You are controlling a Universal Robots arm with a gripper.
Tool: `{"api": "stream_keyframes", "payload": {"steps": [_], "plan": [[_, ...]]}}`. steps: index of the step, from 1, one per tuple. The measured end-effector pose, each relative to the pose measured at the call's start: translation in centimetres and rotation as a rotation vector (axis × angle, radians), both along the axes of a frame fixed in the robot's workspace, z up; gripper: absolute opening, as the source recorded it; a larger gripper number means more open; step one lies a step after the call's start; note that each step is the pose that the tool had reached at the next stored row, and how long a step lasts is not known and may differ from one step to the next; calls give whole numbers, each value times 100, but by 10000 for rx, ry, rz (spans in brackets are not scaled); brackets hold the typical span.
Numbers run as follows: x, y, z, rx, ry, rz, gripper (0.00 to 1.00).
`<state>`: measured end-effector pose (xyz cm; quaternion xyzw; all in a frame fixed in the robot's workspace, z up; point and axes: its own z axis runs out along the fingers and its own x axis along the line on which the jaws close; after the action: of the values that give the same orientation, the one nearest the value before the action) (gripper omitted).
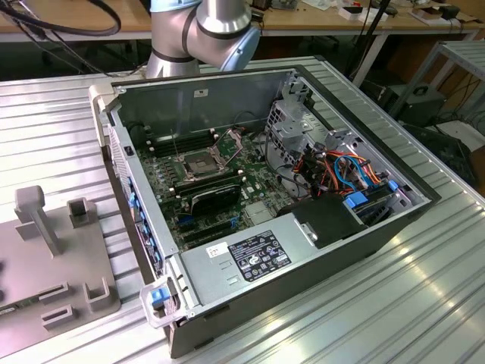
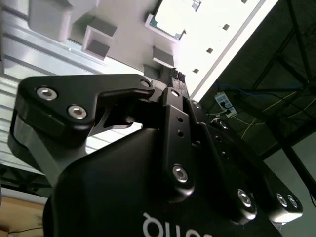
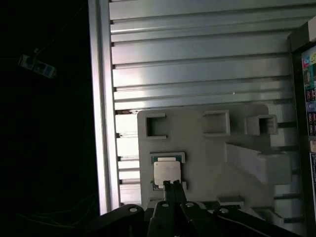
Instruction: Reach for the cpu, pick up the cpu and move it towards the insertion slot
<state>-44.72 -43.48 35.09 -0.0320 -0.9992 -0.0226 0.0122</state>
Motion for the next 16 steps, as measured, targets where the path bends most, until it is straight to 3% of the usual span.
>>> {"api": "stream_keyframes", "payload": {"steps": [2,4,16], "plan": [[-112,-3,-7,1,0,0,11],[-173,-4,-9,2,0,2,11],[-185,-4,-9,2,1,28,11]]}}
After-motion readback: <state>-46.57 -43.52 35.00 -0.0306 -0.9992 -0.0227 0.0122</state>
